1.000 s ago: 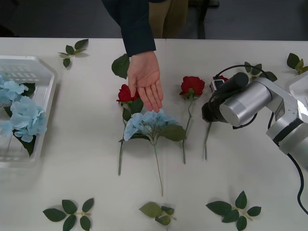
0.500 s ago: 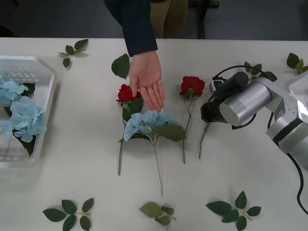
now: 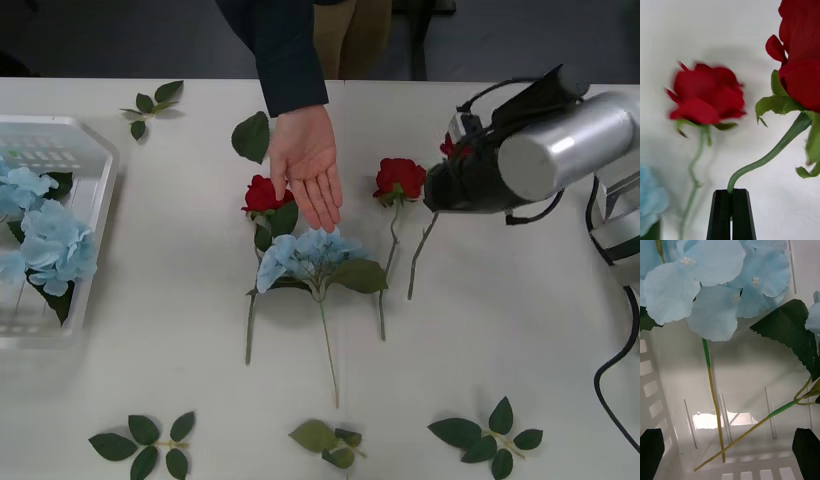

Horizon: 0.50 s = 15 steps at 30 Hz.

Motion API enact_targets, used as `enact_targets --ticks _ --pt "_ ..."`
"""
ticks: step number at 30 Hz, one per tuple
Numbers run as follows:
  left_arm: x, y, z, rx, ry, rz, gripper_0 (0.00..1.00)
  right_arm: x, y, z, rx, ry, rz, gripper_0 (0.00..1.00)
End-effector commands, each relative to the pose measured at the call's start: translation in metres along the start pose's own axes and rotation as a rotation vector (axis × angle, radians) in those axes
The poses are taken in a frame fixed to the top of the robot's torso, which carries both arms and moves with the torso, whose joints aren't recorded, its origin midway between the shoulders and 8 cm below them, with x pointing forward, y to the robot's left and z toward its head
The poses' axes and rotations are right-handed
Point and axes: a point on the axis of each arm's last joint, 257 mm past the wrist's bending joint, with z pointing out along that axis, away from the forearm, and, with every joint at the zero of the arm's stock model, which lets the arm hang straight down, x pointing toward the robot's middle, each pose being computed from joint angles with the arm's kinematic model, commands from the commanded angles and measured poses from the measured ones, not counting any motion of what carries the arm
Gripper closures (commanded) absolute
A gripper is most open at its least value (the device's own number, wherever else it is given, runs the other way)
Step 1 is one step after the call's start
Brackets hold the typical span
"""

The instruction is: Place the red flowers into the right box and the blue flowers into the left box. If a person shows an open palm, hand one flower to the person first, then continue sorting.

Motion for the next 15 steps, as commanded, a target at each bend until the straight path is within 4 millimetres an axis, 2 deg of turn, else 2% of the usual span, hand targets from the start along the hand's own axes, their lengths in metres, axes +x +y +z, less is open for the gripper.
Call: enact_targets --ticks 1,7,12,15 --pt "0.003 0.006 -0.005 -0.001 -0.003 0.009 0.00 -0.039 0.036 -0.044 -0.116 -0.124 -0.037 1.00" --pt "0.003 0.006 -0.004 -0.002 -0.001 0.012 0.00 -0.075 0.071 -0.084 -0.210 -0.292 -0.091 1.00" --pt "0.003 0.007 -0.006 0.000 0.003 0.011 0.00 -0.087 0.093 -0.116 -0.256 -0.408 -0.149 1.00" --pt "0.004 0.007 -0.006 -0.001 0.006 0.012 0.00 -0.091 0.110 -0.144 -0.274 -0.497 -0.204 1.00"
